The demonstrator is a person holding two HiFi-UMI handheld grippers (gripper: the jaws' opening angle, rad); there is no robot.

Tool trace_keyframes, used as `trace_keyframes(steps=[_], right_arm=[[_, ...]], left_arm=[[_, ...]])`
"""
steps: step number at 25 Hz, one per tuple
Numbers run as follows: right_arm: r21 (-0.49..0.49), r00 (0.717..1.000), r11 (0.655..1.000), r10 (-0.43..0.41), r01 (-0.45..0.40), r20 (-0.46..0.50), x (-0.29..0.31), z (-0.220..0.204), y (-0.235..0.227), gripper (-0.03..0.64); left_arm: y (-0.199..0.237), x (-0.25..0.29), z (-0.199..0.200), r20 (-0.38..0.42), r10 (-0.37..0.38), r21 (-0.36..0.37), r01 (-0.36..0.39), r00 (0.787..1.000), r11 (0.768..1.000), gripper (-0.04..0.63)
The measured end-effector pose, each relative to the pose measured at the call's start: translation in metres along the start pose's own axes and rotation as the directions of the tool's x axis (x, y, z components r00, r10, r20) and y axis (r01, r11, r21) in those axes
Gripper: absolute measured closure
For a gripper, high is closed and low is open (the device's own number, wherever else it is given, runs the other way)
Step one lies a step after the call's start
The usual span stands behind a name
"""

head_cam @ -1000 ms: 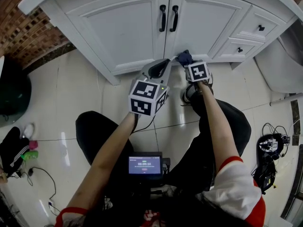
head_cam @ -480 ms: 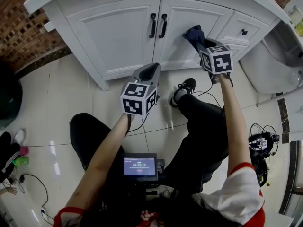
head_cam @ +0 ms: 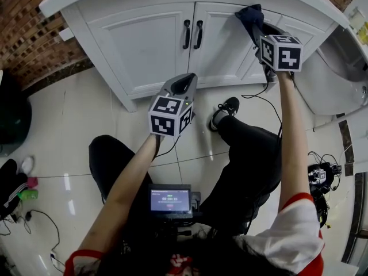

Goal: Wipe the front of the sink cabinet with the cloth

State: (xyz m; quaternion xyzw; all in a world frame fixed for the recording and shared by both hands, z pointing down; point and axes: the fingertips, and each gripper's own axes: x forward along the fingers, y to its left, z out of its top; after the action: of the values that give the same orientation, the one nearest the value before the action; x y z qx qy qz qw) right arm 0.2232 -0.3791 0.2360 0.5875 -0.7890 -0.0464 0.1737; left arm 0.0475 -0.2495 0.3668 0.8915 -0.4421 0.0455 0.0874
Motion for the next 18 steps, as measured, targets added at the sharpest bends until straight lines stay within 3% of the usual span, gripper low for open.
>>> trace_keyframes(steps=[6, 18], right_arm=[[0.066, 1.0, 0.998, -0.013, 0.014, -0.015, 0.011, -0.018, -0.01, 0.535], [0.151, 0.985, 0.989, 0.019, 0.008, -0.173, 0.047, -0.125, 0.01, 0.534]], left_arm=[[0.0, 0.002, 0.003, -0.003, 0.007, 0.015, -0.007, 1.0, 1.0, 0.56], [-0.001, 0.015, -0.012, -0.038, 0.004, 0.024, -0.003, 0.999, 1.0, 0.56]])
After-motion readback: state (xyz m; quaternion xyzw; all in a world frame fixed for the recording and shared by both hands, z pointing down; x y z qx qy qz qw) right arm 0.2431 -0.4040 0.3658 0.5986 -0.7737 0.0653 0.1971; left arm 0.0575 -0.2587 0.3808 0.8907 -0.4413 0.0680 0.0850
